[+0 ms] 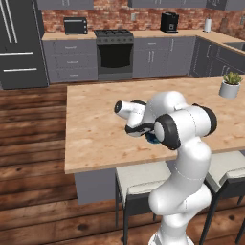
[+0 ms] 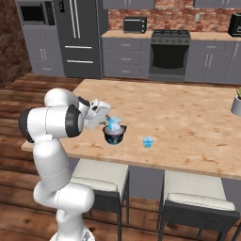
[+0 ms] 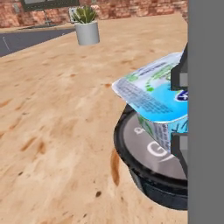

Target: Stack the yogurt containers by placing the smaller containers on top of the larger containers.

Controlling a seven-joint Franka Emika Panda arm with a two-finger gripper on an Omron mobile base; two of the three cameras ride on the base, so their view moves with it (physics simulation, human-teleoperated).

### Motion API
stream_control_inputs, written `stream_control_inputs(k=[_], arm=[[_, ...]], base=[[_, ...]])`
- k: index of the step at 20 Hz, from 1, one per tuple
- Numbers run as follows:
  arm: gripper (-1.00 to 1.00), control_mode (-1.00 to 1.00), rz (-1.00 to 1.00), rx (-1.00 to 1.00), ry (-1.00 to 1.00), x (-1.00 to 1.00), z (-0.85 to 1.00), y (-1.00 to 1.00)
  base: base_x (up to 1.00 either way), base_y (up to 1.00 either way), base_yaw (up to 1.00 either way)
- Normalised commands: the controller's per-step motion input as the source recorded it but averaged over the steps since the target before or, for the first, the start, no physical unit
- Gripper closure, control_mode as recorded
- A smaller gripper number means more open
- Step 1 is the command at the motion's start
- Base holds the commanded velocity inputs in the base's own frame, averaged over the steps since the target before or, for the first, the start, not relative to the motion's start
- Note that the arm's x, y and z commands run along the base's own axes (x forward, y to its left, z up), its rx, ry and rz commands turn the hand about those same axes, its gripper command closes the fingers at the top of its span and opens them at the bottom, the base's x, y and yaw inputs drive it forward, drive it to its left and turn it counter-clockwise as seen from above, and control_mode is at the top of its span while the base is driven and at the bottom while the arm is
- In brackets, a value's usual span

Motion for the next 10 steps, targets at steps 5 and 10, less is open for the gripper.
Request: stream_control_inputs(k=[5,10], arm=[[-1.00,-1.00,0.00,0.00,0.00,0.00,-0.03,0.00],[-1.00,-1.00,0.00,0.00,-0.02,-0.11,0.00,0.00]], base=[[0.00,0.00,0.00],[0.00,0.00,0.00]])
